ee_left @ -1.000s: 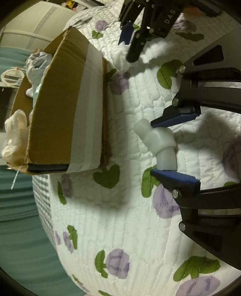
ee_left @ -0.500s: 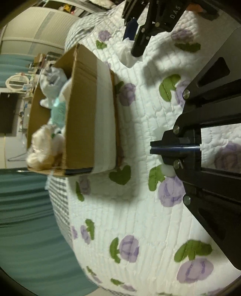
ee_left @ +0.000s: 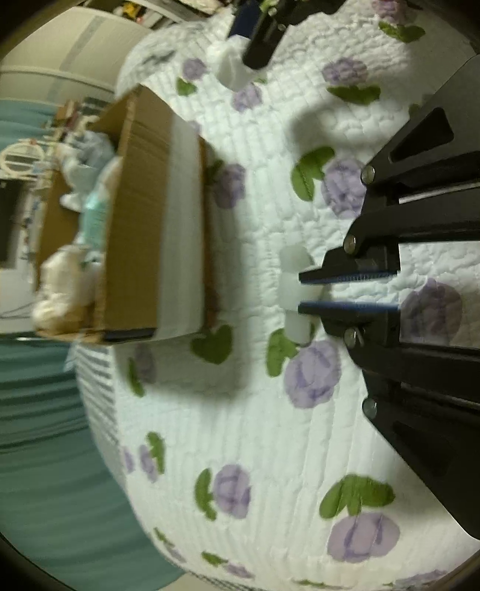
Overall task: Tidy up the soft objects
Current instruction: 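Grasp small white item with left tool while right tool grasps white cloth bundle, then drop white item into box with left tool while right tool drops bundle in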
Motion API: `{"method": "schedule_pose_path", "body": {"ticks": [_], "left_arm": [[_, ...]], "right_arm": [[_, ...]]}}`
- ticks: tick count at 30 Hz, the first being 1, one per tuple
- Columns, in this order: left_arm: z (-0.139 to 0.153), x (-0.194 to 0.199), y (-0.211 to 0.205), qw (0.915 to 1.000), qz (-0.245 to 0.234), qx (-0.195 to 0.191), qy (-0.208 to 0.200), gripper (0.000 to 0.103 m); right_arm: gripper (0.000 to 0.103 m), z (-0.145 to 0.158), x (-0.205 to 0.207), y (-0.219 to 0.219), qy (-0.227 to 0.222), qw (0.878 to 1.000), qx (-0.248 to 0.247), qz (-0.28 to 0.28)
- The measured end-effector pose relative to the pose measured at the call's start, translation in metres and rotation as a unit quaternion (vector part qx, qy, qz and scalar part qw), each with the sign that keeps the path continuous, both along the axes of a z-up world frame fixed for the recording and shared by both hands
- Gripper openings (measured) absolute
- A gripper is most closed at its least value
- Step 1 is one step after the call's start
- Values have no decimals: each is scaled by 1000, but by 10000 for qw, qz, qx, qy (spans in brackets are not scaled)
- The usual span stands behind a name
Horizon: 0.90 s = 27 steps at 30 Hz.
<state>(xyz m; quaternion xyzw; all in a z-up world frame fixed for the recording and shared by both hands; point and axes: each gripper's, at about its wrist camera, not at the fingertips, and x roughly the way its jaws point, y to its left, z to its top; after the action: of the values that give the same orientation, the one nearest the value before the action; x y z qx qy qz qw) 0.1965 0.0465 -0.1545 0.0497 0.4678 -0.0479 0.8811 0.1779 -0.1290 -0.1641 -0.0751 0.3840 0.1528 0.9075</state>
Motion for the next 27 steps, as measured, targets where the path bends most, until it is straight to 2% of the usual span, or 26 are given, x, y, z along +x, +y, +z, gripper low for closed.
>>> {"method": "schedule_pose_path", "body": {"ticks": [1,3,6,8,13,16,18,23,27], "left_arm": [[-4,2,-1,10000,21,47,43,27],[-9,8,-2,9998,104,161,45,53],[-9,14,-2,9997,130,200,-60,67],[-13,22,-4,9996,113,234,-52,73],[-33,42,-11,9996,32,261,106,71],[-36,42,-9,9998,21,200,93,59],[-34,39,-8,9999,-66,75,69,43],[-26,25,-4,10000,-75,-20,-40,38],[0,3,-3,9993,-195,-63,-299,38]], "right_arm": [[35,-2,4,2,28,10000,13,19],[35,-8,12,5,65,10000,1,74],[35,-17,23,10,104,9998,40,158],[35,-26,28,8,199,9996,136,159],[35,-44,38,2,550,9983,195,-22],[35,-42,37,0,500,9984,254,-32],[35,-42,36,0,469,9986,233,-34],[35,-38,24,-2,390,9990,231,-30],[35,-24,8,-2,285,9993,225,-8]]}}
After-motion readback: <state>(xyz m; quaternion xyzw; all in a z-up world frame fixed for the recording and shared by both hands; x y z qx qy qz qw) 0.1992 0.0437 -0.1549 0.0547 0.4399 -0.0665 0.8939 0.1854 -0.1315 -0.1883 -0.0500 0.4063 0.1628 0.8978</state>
